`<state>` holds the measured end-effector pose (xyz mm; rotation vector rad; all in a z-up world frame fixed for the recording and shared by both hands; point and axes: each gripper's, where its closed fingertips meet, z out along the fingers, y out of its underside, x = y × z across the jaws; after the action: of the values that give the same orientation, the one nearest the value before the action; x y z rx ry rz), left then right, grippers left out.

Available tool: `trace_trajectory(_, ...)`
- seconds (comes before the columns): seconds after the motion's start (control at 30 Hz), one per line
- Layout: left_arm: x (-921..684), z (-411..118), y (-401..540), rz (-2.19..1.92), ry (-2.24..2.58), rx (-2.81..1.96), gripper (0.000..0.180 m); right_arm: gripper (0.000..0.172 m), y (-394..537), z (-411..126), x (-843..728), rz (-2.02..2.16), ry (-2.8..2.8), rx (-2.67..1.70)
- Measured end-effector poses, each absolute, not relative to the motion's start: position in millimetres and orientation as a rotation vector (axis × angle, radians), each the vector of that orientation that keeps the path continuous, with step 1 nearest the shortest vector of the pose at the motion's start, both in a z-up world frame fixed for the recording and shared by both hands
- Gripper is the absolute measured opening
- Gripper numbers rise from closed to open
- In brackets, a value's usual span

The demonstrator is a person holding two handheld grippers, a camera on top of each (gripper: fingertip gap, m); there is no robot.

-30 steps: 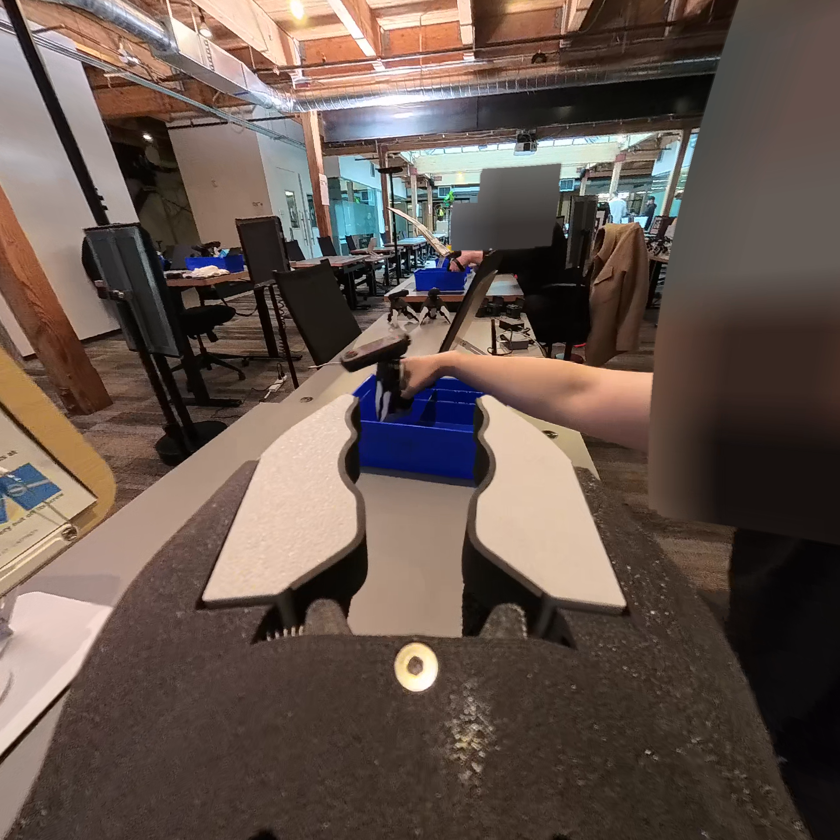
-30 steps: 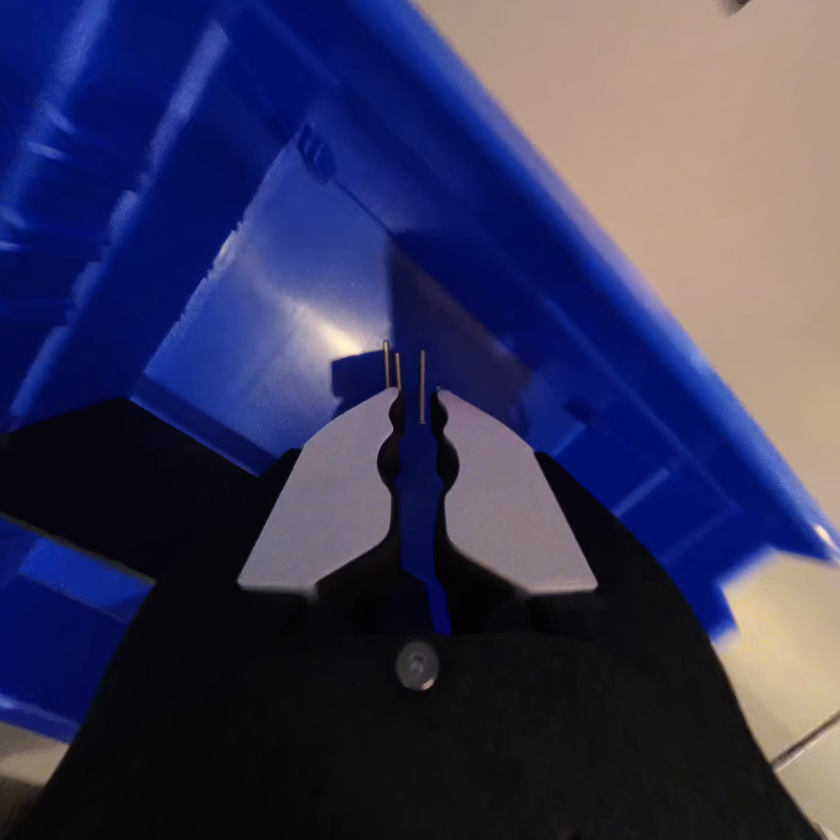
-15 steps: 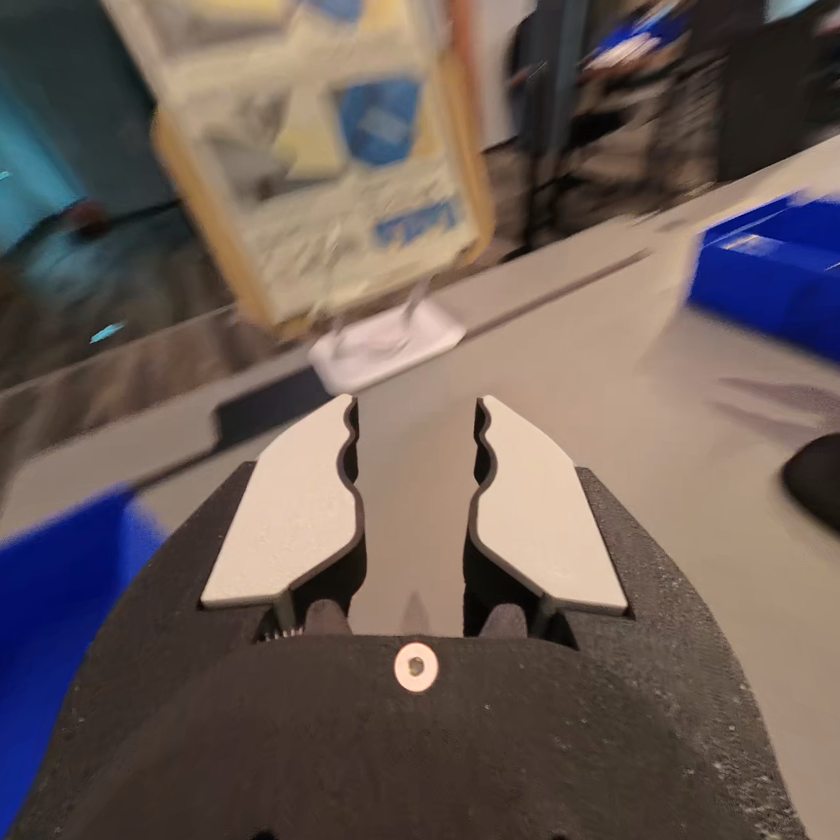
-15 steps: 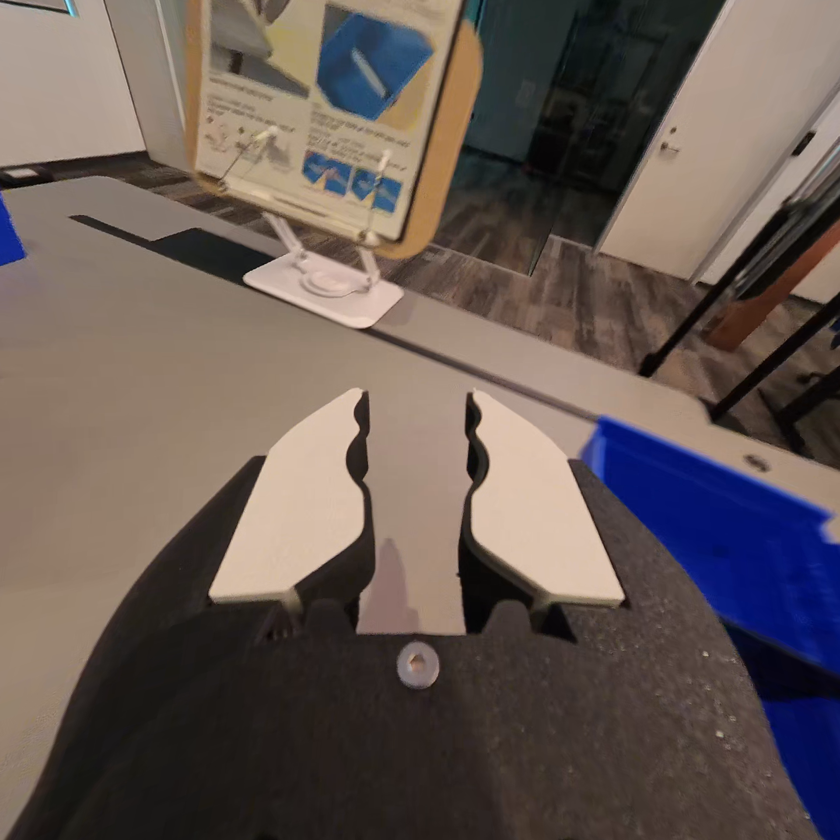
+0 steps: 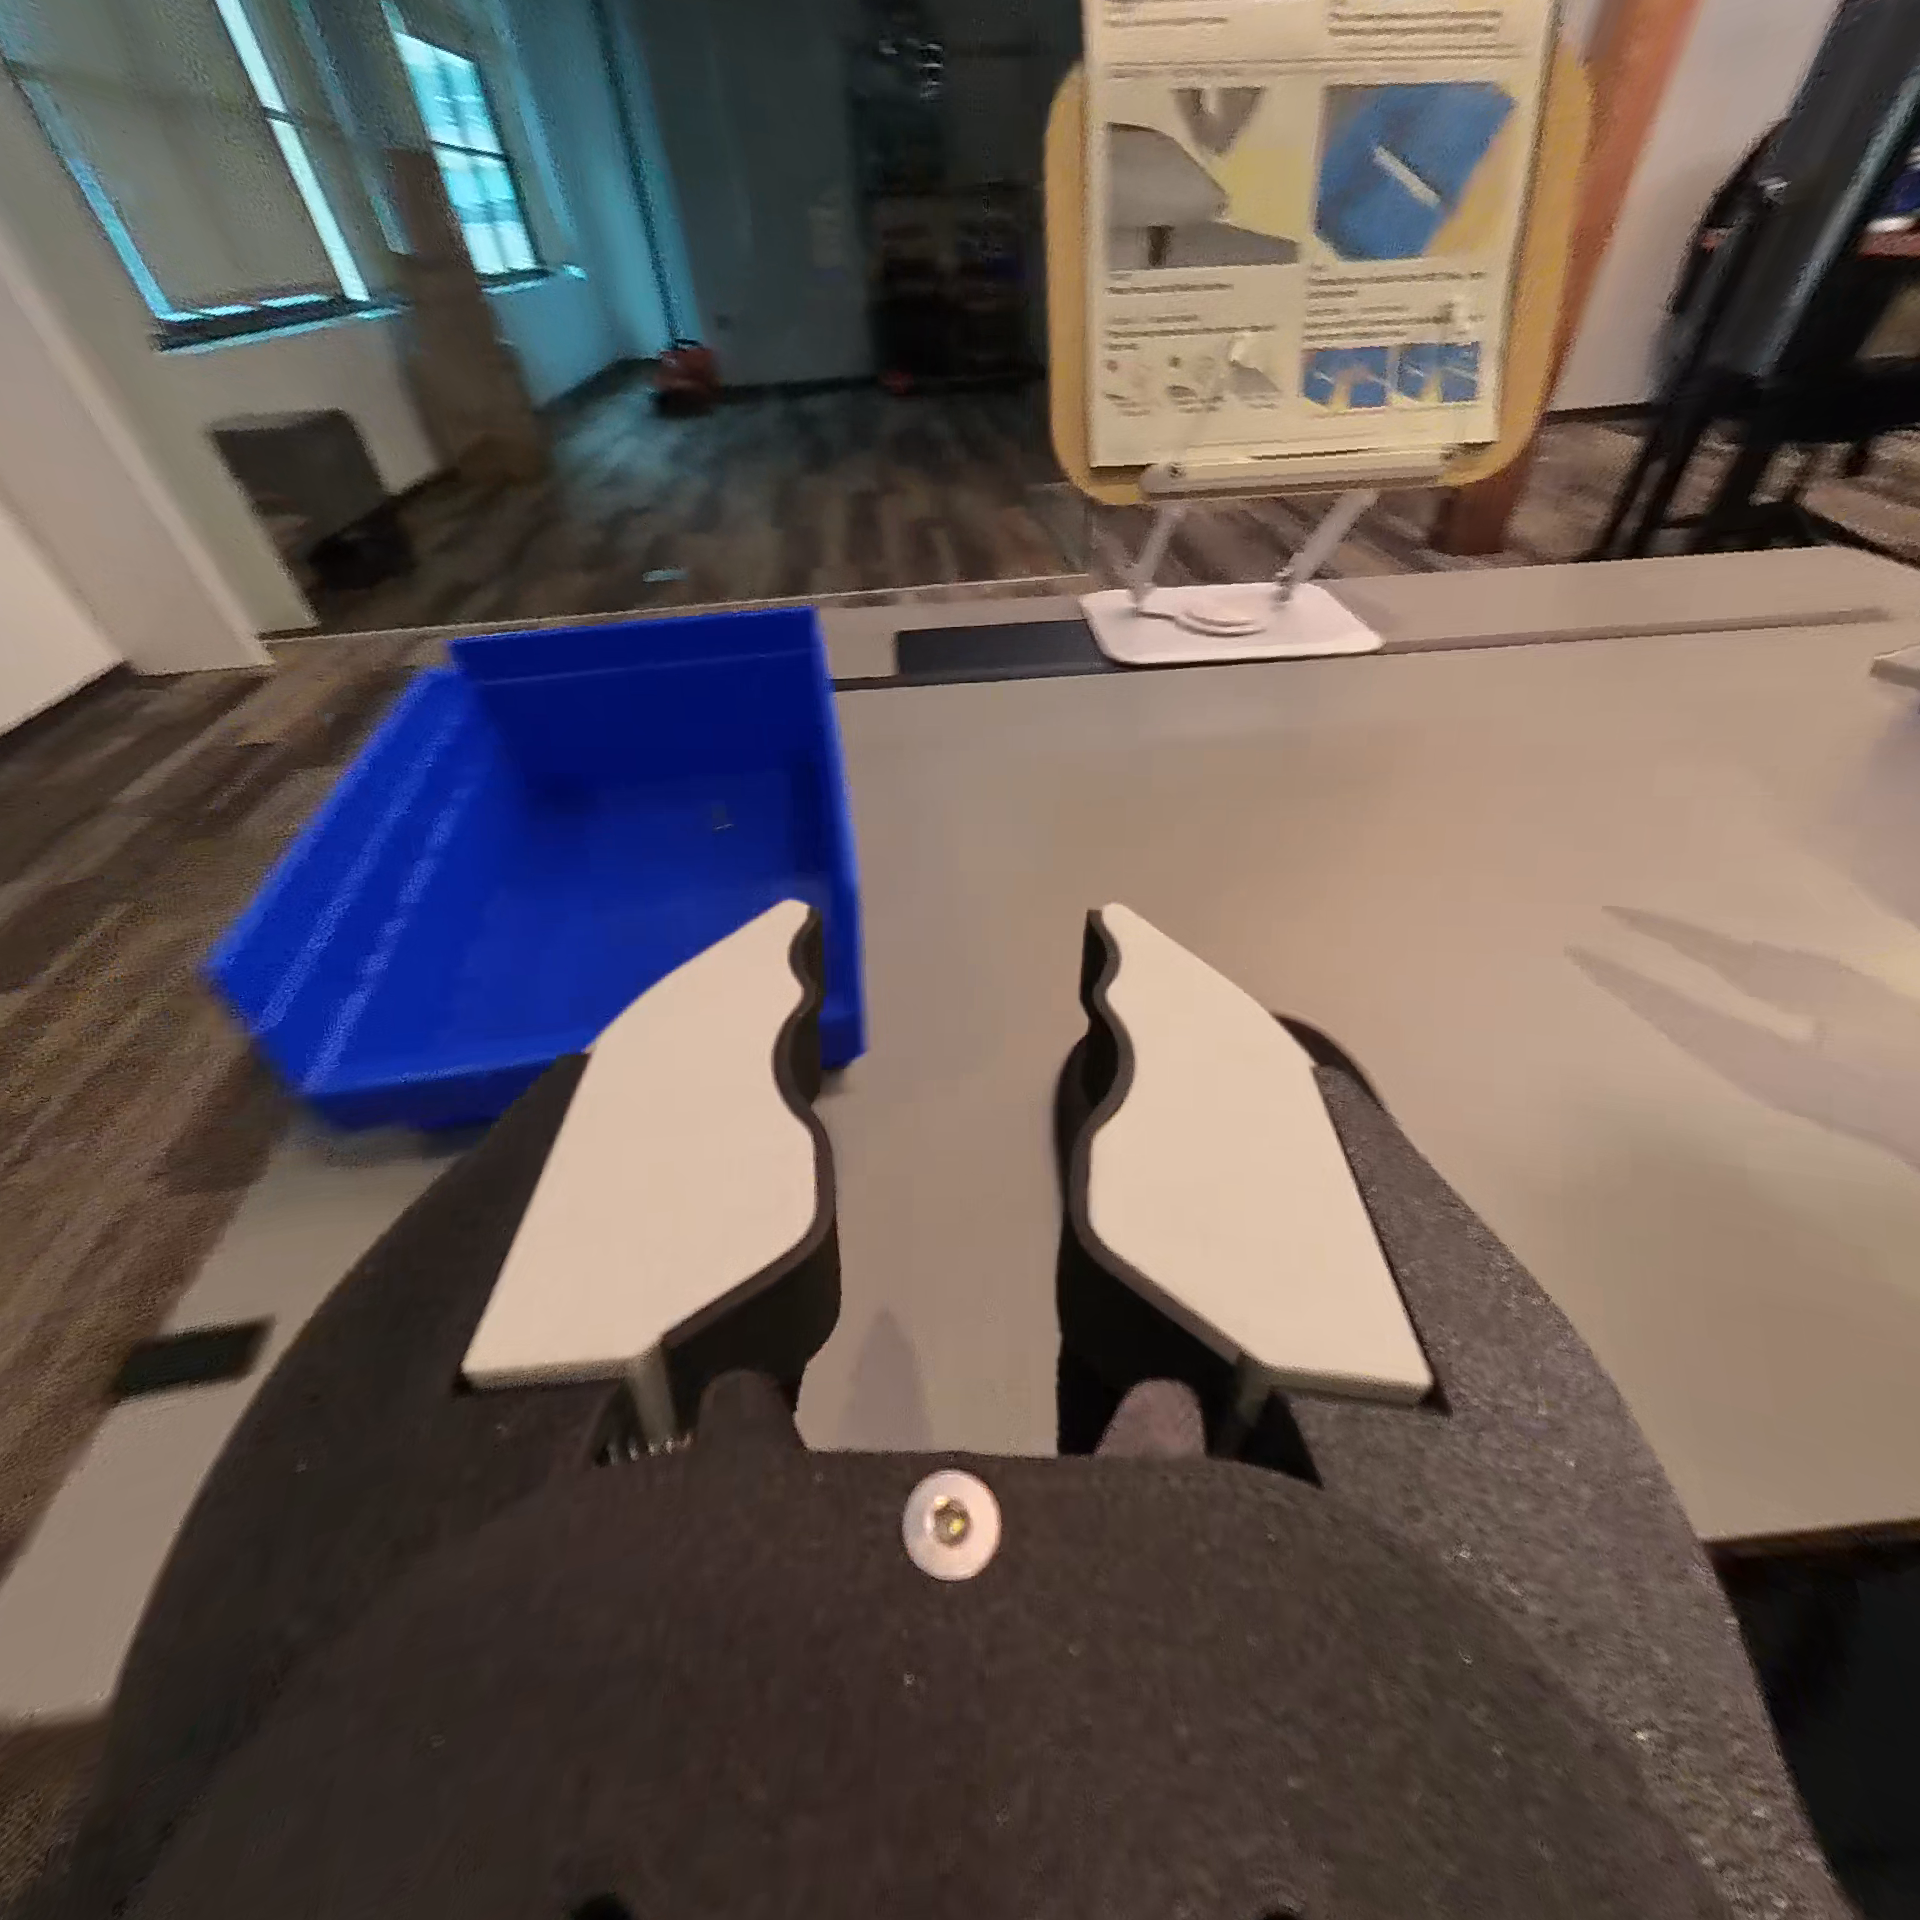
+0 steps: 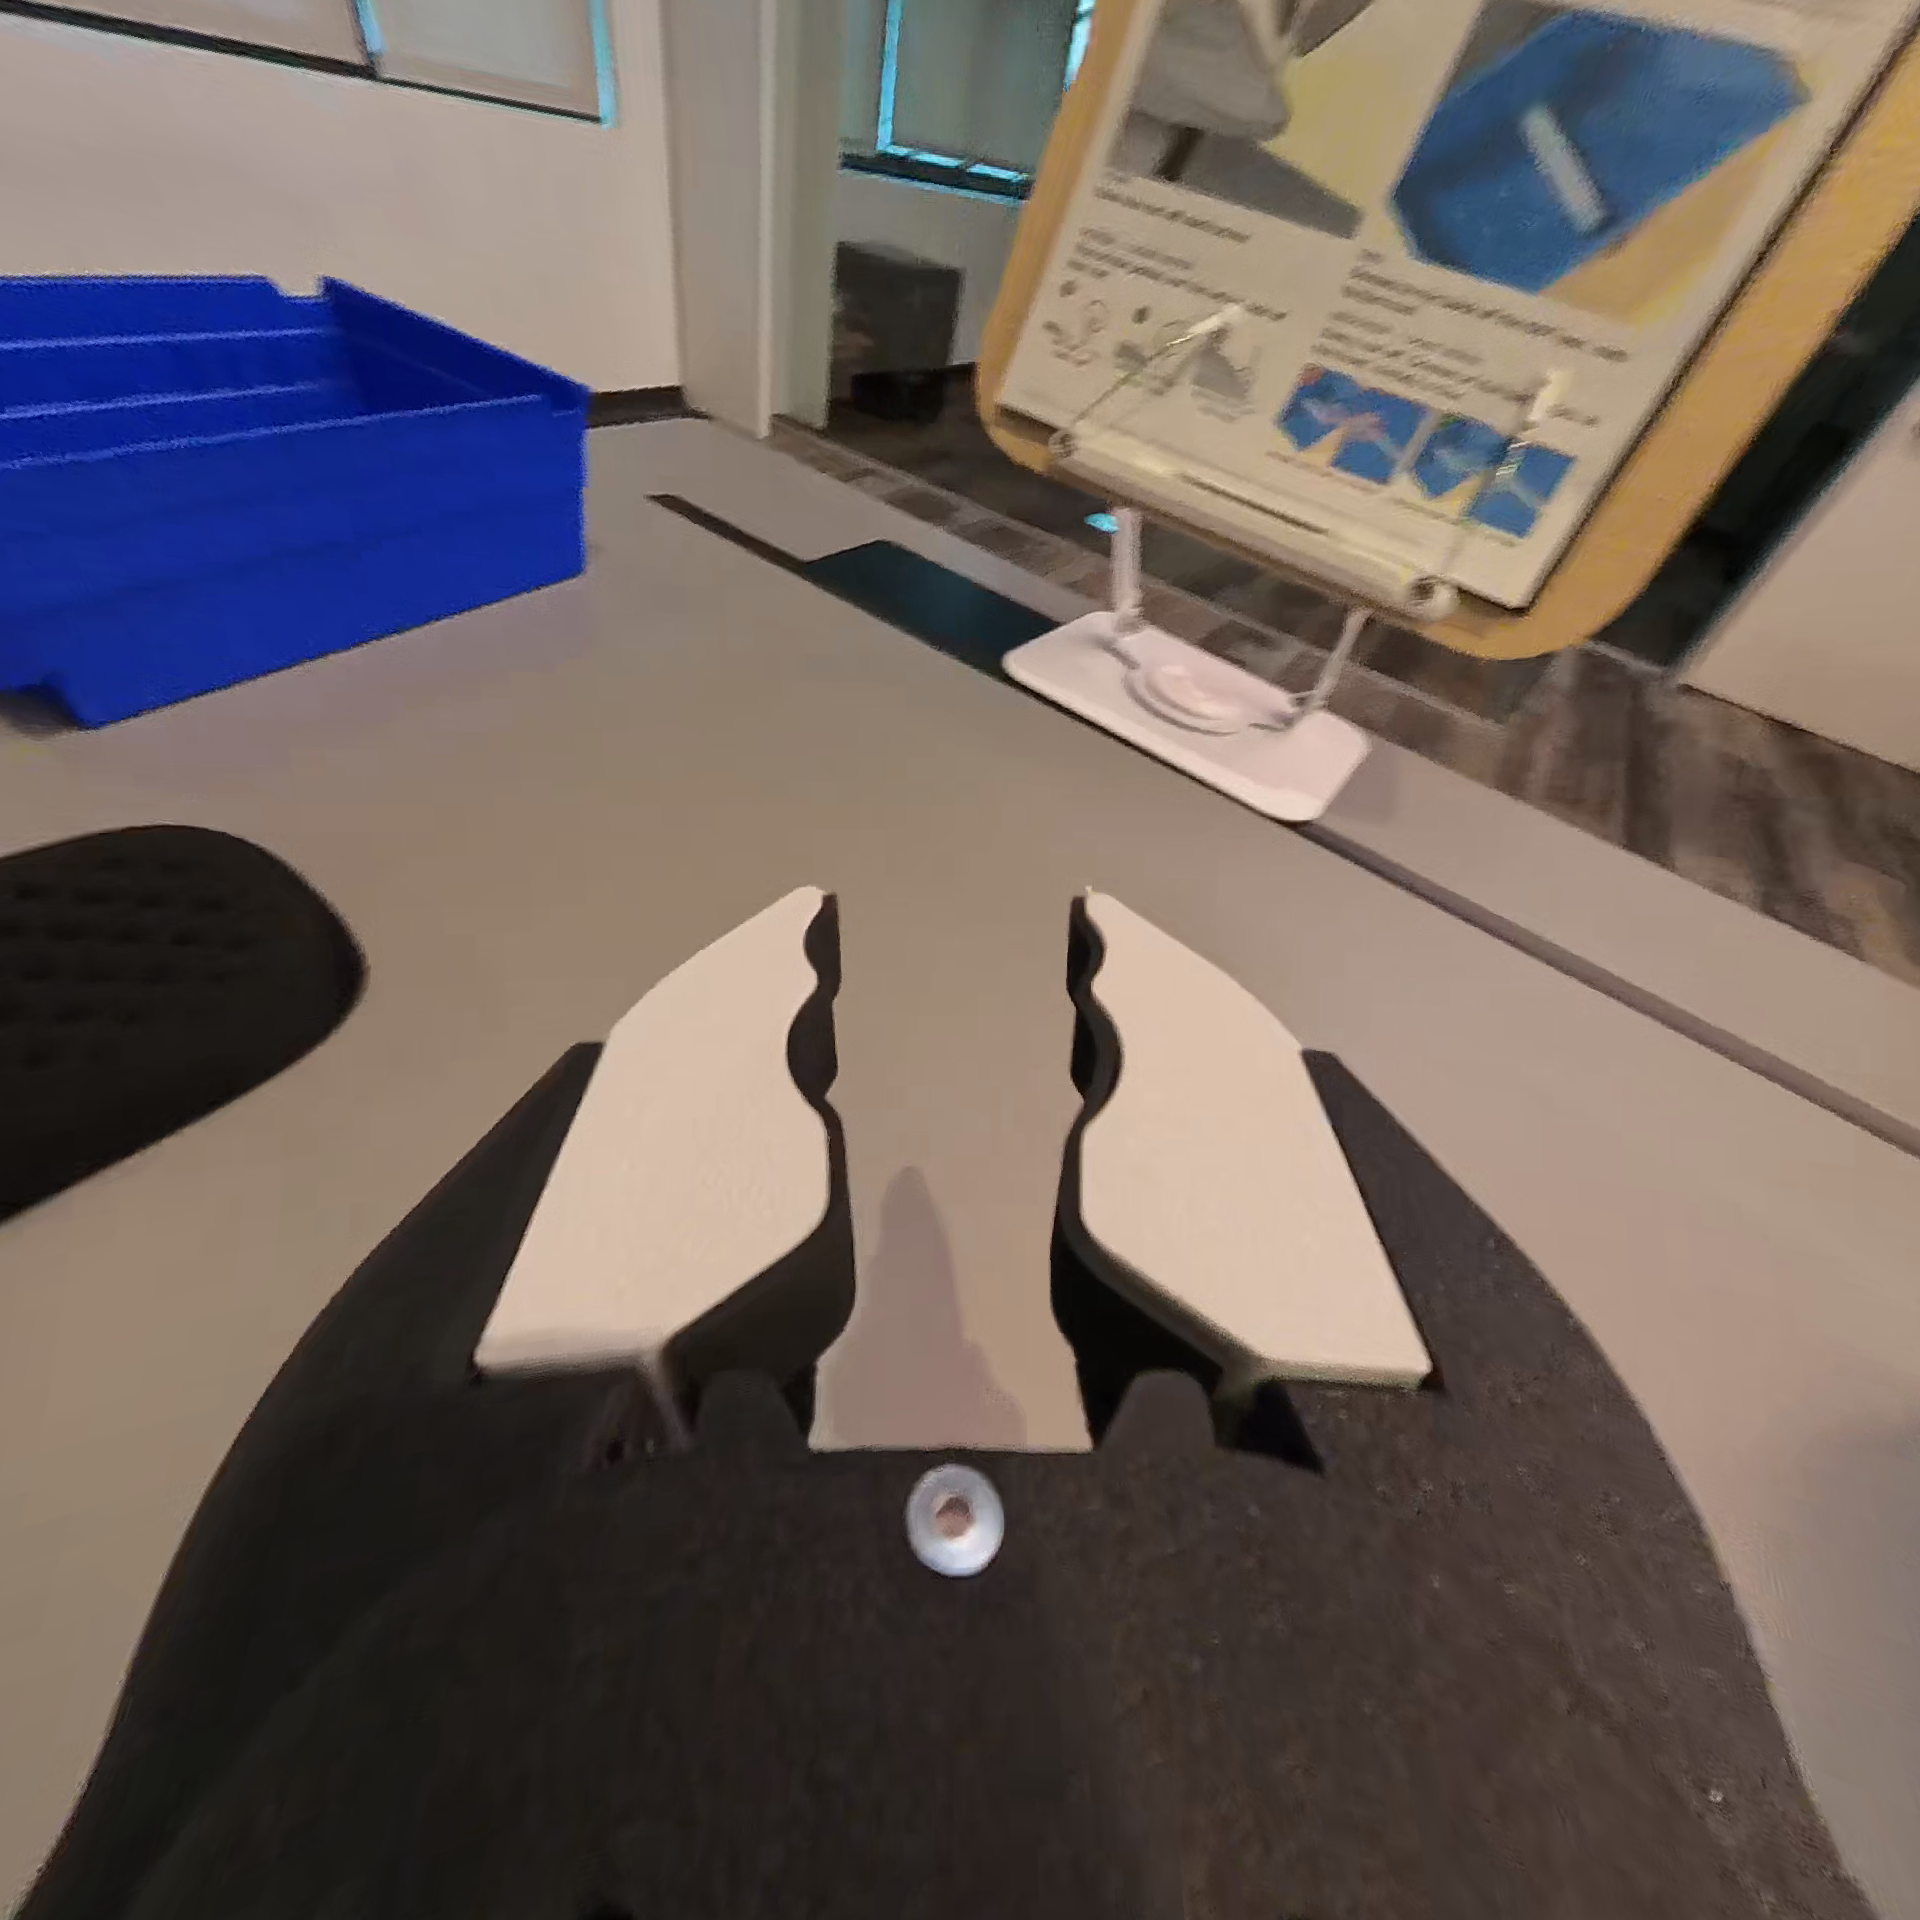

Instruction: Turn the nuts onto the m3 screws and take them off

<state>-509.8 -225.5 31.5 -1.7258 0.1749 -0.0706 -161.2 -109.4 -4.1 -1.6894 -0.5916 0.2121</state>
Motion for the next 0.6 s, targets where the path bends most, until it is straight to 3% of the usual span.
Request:
trace_trajectory(0.37, -617, 63, -367, 0.257, -0.133, -1.689, 0.047, 0.036, -117, 35, -256, 0.422, -0.811, -1.511)
trace_trajectory(0.6, -667, 54, -428, 0.42, -0.295, -1.721, 0.048, 0.033, -150, 53, -367, 0.594, -1.05, -1.415)
